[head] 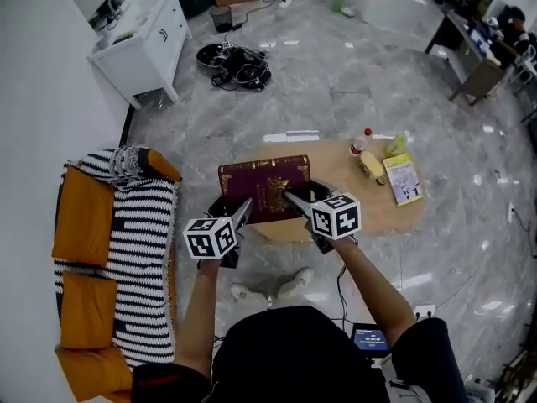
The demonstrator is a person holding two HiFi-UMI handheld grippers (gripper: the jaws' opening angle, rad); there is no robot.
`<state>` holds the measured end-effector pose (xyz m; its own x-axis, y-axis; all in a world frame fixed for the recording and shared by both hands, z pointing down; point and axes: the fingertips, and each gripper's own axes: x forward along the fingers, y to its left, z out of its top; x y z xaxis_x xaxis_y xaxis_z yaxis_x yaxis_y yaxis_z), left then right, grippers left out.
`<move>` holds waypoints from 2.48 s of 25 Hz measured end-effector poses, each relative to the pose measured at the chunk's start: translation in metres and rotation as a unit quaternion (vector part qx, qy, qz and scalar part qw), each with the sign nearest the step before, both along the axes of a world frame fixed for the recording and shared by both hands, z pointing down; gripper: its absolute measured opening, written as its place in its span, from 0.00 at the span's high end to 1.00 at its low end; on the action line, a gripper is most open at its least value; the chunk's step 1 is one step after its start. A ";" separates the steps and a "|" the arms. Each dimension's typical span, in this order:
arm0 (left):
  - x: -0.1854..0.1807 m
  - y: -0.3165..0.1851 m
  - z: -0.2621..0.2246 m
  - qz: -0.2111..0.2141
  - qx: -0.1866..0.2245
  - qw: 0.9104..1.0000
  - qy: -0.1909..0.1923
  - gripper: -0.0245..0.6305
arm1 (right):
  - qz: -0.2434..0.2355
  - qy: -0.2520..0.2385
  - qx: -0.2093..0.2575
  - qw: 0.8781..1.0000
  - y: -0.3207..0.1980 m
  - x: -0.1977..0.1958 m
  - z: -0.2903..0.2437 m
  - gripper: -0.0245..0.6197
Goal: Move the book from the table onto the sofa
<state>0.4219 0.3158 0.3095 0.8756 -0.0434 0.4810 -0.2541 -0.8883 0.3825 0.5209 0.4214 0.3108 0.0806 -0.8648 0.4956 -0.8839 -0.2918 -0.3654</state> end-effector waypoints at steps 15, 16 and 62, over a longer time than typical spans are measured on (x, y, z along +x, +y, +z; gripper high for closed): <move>-0.198 -0.160 -0.033 -0.157 0.015 0.987 0.020 0.48 | -0.157 0.012 0.020 0.987 -0.196 -0.170 -0.034 0.50; -0.213 -0.170 -0.033 -0.167 0.016 0.986 0.021 0.48 | -0.168 0.012 0.020 0.985 -0.209 -0.183 -0.035 0.50; -0.520 -0.409 -0.001 -0.534 -0.004 0.845 0.023 0.48 | -0.514 -0.019 0.000 0.858 -0.560 -0.479 -0.004 0.50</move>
